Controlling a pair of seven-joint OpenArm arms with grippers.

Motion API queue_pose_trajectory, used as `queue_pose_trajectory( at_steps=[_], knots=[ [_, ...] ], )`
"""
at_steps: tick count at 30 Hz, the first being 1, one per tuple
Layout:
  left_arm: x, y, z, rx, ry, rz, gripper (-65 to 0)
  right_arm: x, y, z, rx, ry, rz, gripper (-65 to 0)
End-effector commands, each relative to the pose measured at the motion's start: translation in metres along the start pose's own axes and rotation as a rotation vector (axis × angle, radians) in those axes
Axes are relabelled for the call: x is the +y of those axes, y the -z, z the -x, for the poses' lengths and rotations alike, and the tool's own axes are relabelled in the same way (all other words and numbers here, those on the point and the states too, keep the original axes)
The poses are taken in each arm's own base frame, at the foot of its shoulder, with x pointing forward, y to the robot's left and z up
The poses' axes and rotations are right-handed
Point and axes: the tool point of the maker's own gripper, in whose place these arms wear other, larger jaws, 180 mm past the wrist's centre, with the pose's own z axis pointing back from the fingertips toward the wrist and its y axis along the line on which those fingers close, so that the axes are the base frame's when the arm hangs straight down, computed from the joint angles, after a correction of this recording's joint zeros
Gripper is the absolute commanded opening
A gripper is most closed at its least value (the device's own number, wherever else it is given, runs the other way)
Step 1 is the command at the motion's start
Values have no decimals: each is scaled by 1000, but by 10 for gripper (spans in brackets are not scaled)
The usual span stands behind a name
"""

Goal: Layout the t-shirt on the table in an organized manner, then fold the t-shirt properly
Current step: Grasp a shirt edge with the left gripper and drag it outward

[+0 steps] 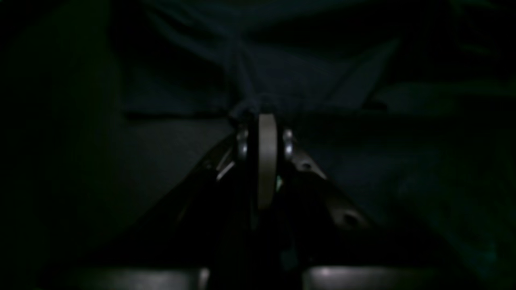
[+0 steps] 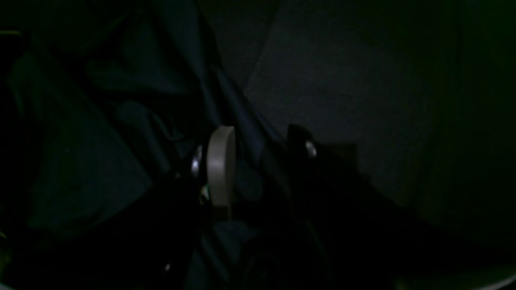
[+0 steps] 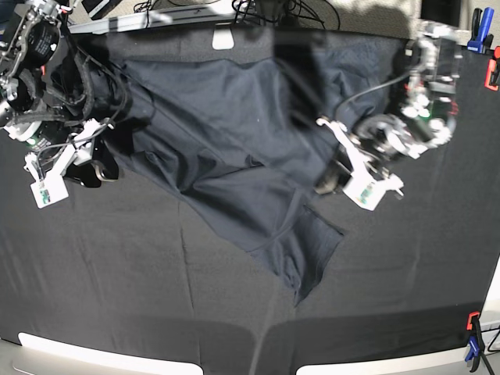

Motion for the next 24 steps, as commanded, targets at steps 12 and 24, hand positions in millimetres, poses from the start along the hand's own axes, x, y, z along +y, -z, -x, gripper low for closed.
queue_pose_trajectory(
  at_steps=[12,24],
  knots=[
    [68,-11,-88,-141,178,-233,-650,-1,-4,-11,-31,-27,-1,-437],
    [165,-65,-172,-265,319,-534,-650,7,-4,-10,-23,-10,-43,-437]
  ],
)
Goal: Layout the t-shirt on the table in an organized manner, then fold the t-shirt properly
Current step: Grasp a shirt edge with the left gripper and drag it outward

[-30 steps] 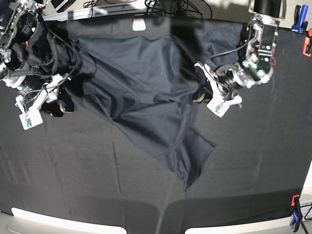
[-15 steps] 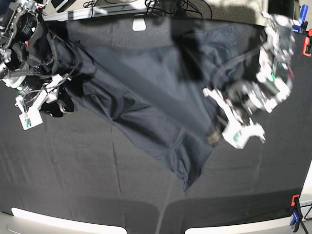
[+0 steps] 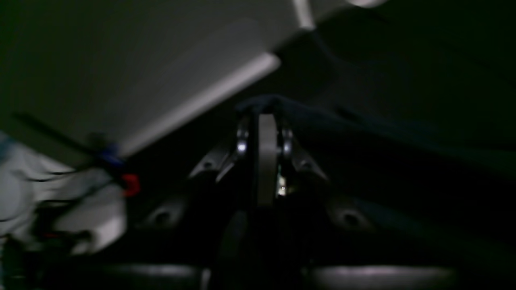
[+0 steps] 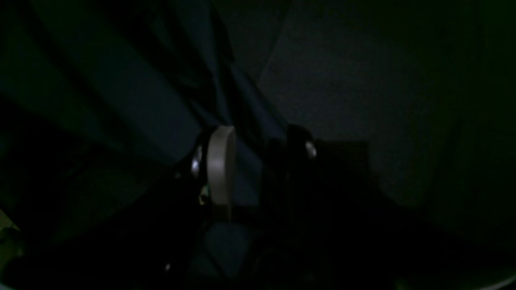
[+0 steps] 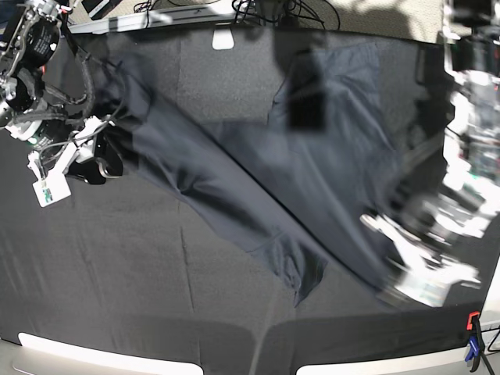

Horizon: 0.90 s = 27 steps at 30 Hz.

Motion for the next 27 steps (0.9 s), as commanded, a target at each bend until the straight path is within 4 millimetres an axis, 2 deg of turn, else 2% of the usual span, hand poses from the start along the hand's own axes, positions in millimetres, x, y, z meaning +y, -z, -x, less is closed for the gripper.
queue_pose_trajectory(
  at_steps=[1,5,7,9,12,16,20,25,27],
  knots=[
    [32,1,-31,-88,23,-76,-650,0,-4,-13,-38,-27,-2,-437],
    [96,7,-54,-82,20,-214,-650,0,-4,-12,-37,-27,-2,-437],
    [109,6,-61,-77,-10,-210,-650,0,-4,-13,-42,-27,-2,-437],
    [111,2,-59,-61,-29,-194,-650,0,-4,-16,-57,-27,-2,-437],
    [101,-6,-41,17,-28,-162,-650,0,-4,-18,-70,-26,-3,-437],
    [71,-29,-22,66,4,-113,-650,0,-4,-22,-87,-27,-3,-437],
    [39,-66,-5,115,23,-72,-650,0,-4,-22,-91,-27,-3,-437],
    [11,-115,28,219,4,-48,-650,0,-4,-18,-67,-26,-4,-435],
    [3,-133,44,270,-22,-47,-650,4,-4,-14,-46,-19,-24,-399]
  ],
)
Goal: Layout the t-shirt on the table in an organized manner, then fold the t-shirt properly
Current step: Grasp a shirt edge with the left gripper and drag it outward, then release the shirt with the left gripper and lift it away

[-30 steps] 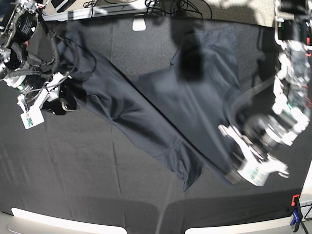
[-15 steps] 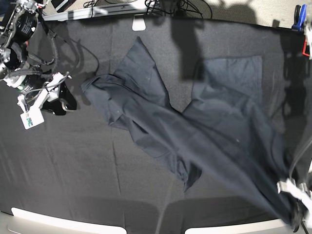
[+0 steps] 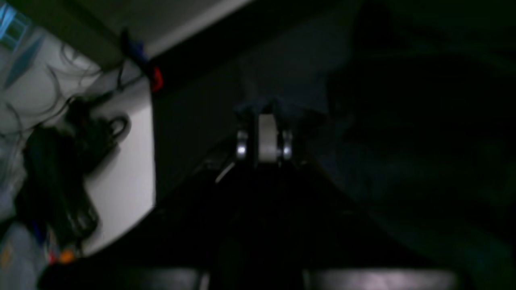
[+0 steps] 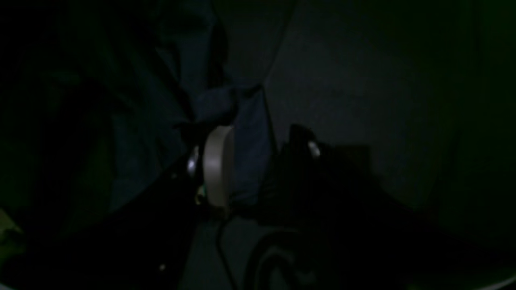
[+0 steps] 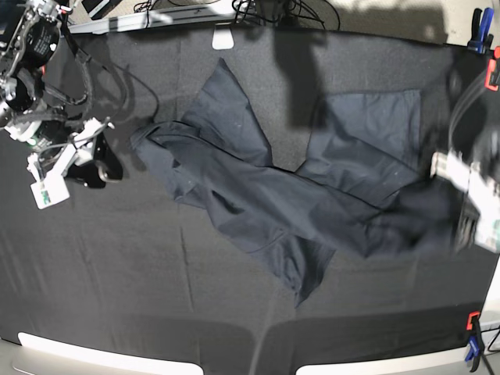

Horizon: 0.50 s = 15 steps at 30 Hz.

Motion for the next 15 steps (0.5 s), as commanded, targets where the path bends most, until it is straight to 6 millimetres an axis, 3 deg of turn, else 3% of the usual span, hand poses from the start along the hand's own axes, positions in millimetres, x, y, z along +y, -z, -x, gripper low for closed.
queue_pose_trajectory(
  at_steps=[1,3,7,10,15],
  knots=[
    [0,-8,-2,-15,-1,-9,-650,3,-4,-12,-42,-20,-20,-374],
    [-10,-18,21,46,-38,1,-650,5,-5,-6,-30,-12,-26,-334],
    [-37,-40,65,160,-113,41,-650,-7,-6,16,60,-15,48,-329],
    [-61,-57,89,226,-156,89,-650,-22,-7,26,101,51,131,-329],
    [-97,-87,119,334,-160,213,-650,-29,-1,45,137,147,124,-329]
  ],
)
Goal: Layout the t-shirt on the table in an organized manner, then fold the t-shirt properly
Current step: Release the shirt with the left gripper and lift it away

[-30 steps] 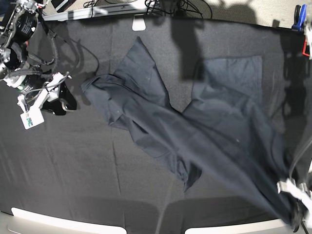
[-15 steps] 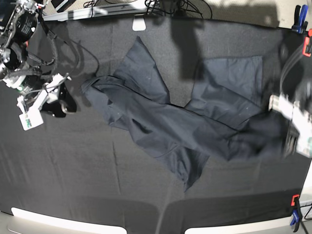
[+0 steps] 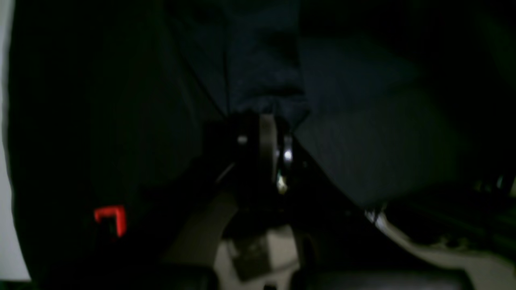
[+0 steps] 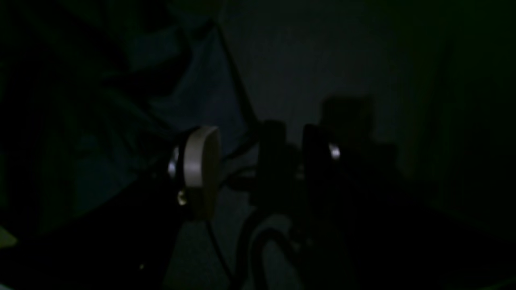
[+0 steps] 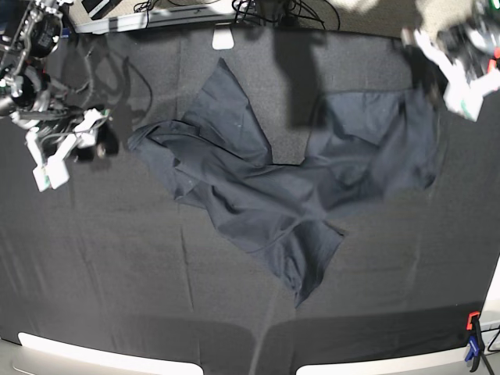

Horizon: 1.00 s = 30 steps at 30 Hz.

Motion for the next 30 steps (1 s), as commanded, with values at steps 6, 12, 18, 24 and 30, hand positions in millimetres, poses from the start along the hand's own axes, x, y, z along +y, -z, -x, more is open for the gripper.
queue_pose_trajectory(
  at_steps=[6,12,18,24,30],
  knots=[
    [-38,-24,36,111,119,200,-650,-12,6,4,-5,47,-1,-329],
    [-28,-38,60,251,293,279,-650,-6,6,-12,-60,54,-38,-329],
    [-17,-39,55,272,365,315,-650,-6,6,-37,-112,39,-42,-329],
    [-17,-42,58,307,354,343,-468,-7,5,-56,-143,24,-40,-329],
    [3,-47,68,419,451,326,-444,-7,5,-59,-152,22,-40,-329]
  ],
)
